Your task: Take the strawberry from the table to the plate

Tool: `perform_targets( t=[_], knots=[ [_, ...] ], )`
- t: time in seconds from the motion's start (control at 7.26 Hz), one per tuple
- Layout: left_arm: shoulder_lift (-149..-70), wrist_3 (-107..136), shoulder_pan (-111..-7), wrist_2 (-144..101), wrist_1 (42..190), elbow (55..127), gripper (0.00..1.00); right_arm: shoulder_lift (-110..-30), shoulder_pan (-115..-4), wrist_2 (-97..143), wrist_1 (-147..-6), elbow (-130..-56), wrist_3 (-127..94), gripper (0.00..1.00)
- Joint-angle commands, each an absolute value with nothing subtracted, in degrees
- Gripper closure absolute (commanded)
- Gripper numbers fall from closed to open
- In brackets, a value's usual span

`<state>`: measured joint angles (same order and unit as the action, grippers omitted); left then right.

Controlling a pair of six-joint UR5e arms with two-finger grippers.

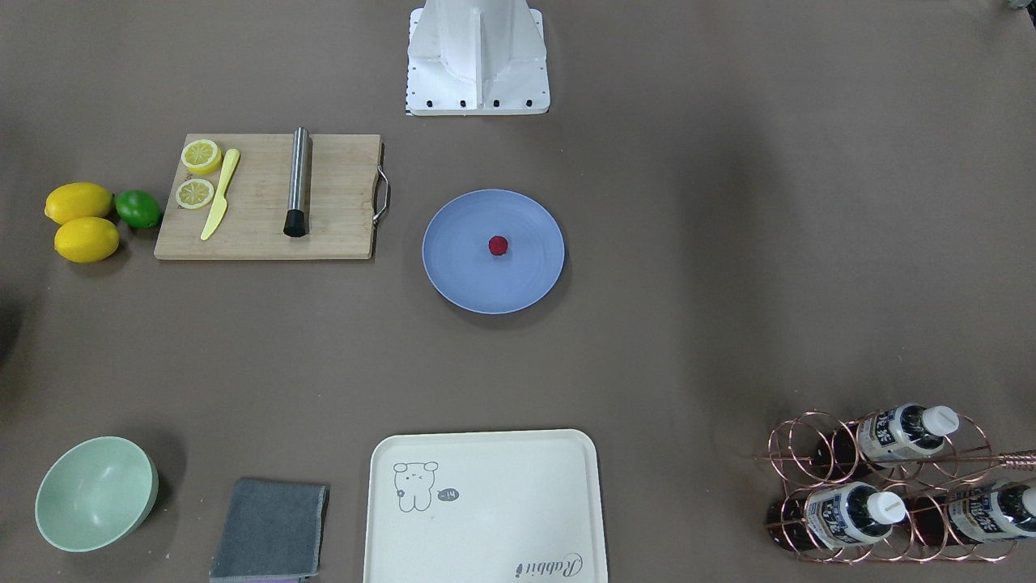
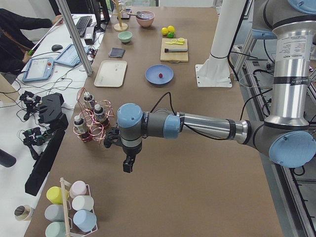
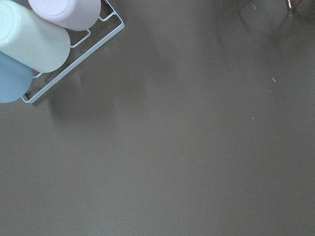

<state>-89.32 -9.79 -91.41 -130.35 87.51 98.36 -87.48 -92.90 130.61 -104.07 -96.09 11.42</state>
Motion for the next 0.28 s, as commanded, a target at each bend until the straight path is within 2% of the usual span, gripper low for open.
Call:
perform_targets(
  t=[0.0, 0.14],
  knots=[
    [-89.3, -9.8, -91.4, -130.4, 87.5, 98.3, 0.02, -87.5, -92.9, 130.6, -104.1, -96.3, 11.4, 0.00],
    [-89.3, -9.8, -91.4, -130.4, 87.6, 98.4, 0.02, -87.5, -92.9, 130.6, -104.1, -96.2, 11.4, 0.00]
  ],
)
